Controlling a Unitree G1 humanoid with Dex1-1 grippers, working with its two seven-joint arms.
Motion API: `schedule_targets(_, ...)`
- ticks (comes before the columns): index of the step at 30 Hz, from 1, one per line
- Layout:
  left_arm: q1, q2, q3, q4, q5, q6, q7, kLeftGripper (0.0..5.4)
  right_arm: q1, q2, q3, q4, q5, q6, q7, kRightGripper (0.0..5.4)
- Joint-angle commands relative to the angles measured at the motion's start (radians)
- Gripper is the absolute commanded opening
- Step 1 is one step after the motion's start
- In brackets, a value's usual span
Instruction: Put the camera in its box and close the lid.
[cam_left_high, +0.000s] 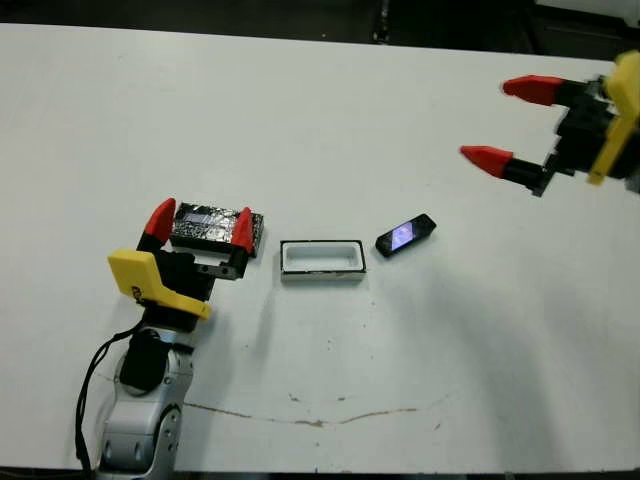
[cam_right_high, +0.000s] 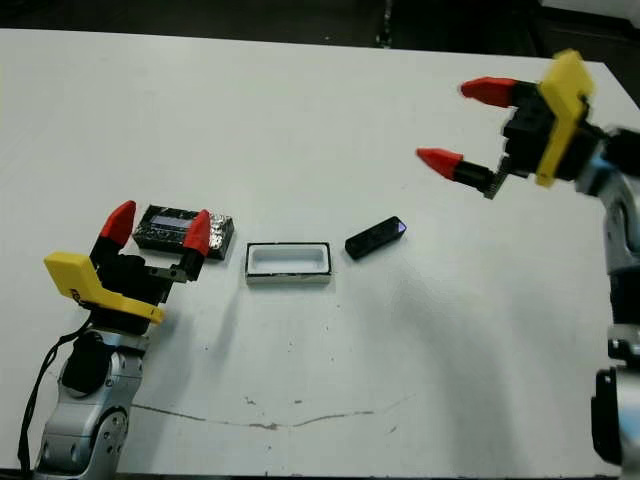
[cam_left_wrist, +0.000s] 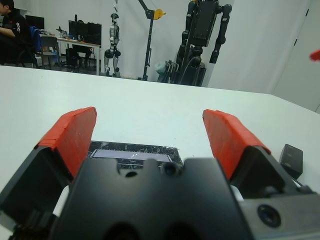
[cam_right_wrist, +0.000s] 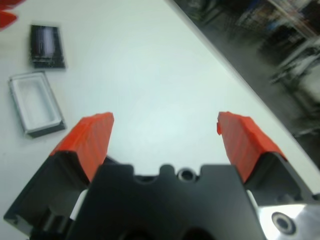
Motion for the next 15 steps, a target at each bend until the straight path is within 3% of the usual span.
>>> schedule_targets(1, 0.01, 0.0, -0.001, 0.003, 0.013, 0.009, 0.013, 5.4, -0.106, 0.028, 0.106, 0.157, -0.098, 0.024, 0.127, 5.39)
schedule_targets(5, 0.01, -0.002, 0.0, -0.002, 0.004, 0.016, 0.013, 5.4, -0.178, 0.066, 0.192, 0.281, -0.21, -0.112, 0.205, 5.39)
schedule_targets(9, 0.01, -0.001, -0.003, 0.001, 0.012, 0.012, 0.014, 5.4, -0.247, 0.117, 0.232, 0.431, -0.272, -0.195, 0.309, 5.39)
schedule_targets(15, 0.007, -0.005, -0.004, -0.001, 0.01, 0.019, 0.019, 5.4, -0.29, 0.161, 0.269, 0.525, -0.367, -0.322, 0.325, 5.39)
